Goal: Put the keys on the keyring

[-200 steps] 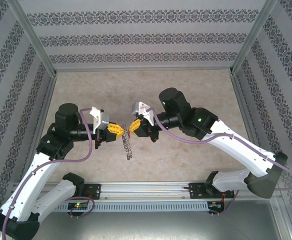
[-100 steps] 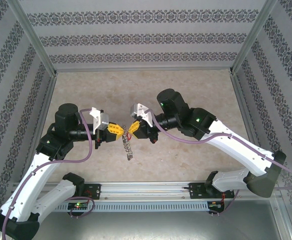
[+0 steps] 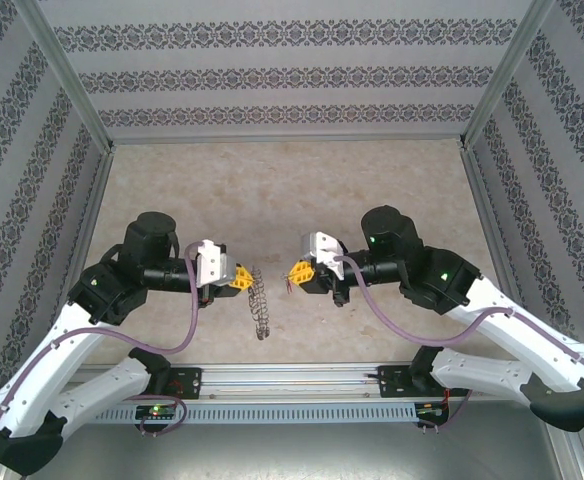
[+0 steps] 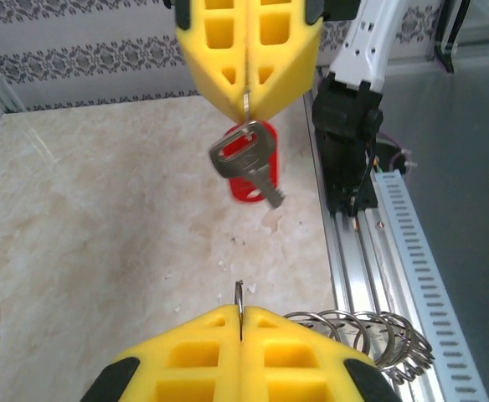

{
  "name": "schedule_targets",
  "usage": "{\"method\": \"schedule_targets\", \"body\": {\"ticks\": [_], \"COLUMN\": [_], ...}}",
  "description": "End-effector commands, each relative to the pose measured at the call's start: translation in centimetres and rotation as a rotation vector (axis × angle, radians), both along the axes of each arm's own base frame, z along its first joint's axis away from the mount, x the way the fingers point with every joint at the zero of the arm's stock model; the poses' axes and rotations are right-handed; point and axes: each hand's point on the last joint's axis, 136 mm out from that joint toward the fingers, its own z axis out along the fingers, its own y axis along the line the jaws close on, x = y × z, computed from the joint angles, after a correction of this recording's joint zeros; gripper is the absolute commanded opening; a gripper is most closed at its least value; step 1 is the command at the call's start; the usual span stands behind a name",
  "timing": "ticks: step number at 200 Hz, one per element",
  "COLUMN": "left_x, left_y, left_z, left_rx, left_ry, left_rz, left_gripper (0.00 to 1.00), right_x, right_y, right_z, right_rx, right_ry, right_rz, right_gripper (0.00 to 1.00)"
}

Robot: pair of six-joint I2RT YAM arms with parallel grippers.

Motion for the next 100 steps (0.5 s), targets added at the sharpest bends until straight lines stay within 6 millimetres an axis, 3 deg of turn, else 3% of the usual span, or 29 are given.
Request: {"method": "schedule_targets", "body": {"ticks": [1, 52, 100], "left_x": [-0.5, -0.9, -1.3], "left_y": [0.3, 0.1, 0.1], "left_z": [0.4, 0.0, 0.5], "left_rx": [0.059, 0.075, 0.053], "left_ry": [-0.103, -0.113, -0.126], "left_rz": [-0.031, -0.058, -0.068], "left_gripper": [0.00, 0.00, 0.00], "right_x": [1.2, 1.7, 0.8], "right_y": [0.2, 1.6, 3.1], "right_z": [0.4, 0.6, 0.3], "right_rx": [0.040, 0.077, 0.046], "right_ry": [-0.093, -0.119, -0.121], "right_rz": [-0.041, -0.018, 0.044], "right_gripper": [0.00, 0.00, 0.00]}}
